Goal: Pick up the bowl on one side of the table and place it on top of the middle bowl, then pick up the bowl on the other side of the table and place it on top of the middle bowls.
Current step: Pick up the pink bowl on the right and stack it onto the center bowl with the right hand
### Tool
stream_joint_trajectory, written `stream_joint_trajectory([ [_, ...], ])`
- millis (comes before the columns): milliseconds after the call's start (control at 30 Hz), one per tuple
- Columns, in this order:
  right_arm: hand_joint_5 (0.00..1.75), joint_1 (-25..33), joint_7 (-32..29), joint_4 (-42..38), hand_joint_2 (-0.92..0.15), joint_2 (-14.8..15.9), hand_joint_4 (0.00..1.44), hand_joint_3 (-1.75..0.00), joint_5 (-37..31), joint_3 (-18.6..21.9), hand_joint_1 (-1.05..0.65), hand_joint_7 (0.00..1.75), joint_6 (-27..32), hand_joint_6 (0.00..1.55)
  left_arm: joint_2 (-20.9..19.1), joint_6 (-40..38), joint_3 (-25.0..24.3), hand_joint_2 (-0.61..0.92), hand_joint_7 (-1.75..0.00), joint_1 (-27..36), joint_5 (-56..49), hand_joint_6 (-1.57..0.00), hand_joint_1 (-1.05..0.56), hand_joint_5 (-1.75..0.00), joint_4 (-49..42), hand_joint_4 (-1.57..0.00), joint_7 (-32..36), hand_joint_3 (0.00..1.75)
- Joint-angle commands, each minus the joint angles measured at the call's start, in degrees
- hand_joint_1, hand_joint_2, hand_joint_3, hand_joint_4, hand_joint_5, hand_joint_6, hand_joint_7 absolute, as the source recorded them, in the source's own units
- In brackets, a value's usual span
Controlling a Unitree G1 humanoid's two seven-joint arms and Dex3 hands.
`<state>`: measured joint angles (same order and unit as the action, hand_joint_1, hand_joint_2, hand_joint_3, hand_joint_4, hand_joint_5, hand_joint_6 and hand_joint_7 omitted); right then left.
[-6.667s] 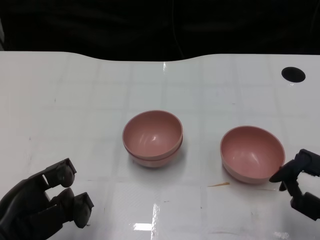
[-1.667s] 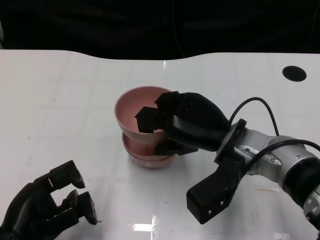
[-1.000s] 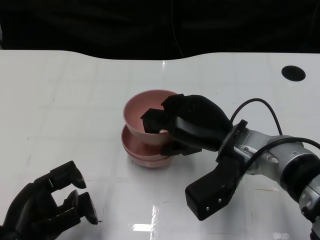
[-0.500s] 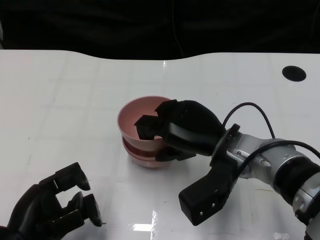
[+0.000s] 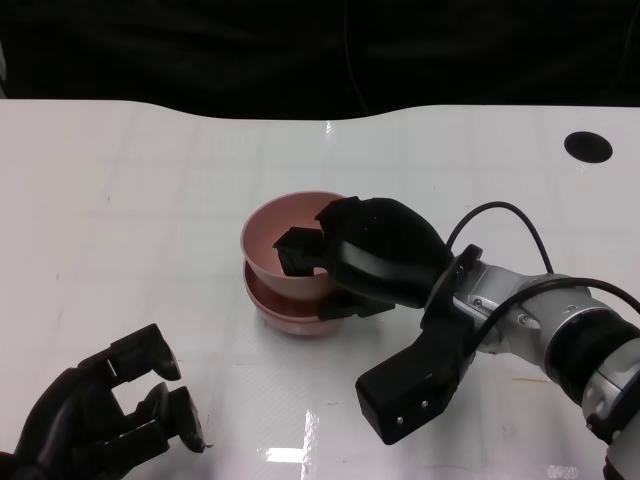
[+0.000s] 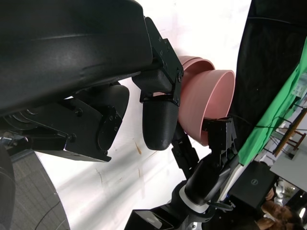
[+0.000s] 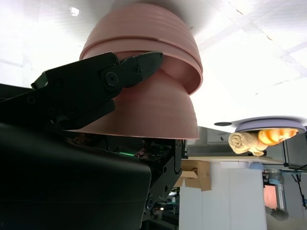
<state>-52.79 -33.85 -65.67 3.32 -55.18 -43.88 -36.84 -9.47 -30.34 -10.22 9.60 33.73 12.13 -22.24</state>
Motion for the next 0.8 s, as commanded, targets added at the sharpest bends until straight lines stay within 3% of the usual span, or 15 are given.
stream_joint_trajectory([
  [33, 1.75, -1.22, -0.1, -0.83, -0.9, -0.21, 0.85, -0.07, 0.39, -0.12, -0.21, 1.75, 0.24, 0.56, -0.45, 0.28, -0.45, 0.77, -1.75, 0.15, -0.3, -0.68, 0.06, -1.75, 0.02, -0.82, 0.39, 1.38],
  [233, 1.75, -1.11, -0.33, -1.41, -0.9, -0.47, 0.85, -0.07, 0.16, -0.38, -0.23, 1.75, 0.56, 0.56, -0.58, -0.11, -0.4, 0.75, -1.75, 0.28, -0.33, -0.69, 0.06, -1.75, 0.7, -0.82, 0.71, 1.4],
  [333, 1.75, -0.96, -1.35, -1.62, -0.92, -0.66, 0.84, -0.06, -0.5, -0.93, -0.25, 1.63, 1.17, 0.59, -0.51, -0.3, -0.49, 0.75, -1.75, 0.3, -0.2, -0.68, 0.06, -1.75, 0.76, -0.82, 0.86, 1.4],
  [433, 1.75, -1.09, -1.37, -1.93, -0.92, -0.84, 0.84, -0.09, -0.53, -1.52, -0.25, 1.68, 1.69, 0.55, -0.46, -0.08, -0.43, 0.76, -1.75, 0.32, -0.33, -0.69, 0.06, -1.75, 0.72, -0.82, 0.82, 1.41],
  [633, 1.75, -1.19, -0.84, -2.31, -0.92, -0.97, 0.83, -0.1, -0.39, -1.86, -0.28, 1.51, 2.28, 0.63, -0.51, 0.59, -0.17, 0.75, -1.75, 0.32, -1.07, -0.69, 0.05, -1.75, 0.63, -0.83, 0.82, 1.41],
  [800, 1.75, -1.34, -0.9, -2.4, -0.92, -0.9, 0.83, -0.13, -0.34, -2.07, -0.28, 1.69, 1.98, 0.55, -0.21, -0.12, -0.52, 0.76, -1.75, 0.2, -0.59, -0.69, 0.06, -1.75, 0.75, -0.83, 1.2, 1.41],
])
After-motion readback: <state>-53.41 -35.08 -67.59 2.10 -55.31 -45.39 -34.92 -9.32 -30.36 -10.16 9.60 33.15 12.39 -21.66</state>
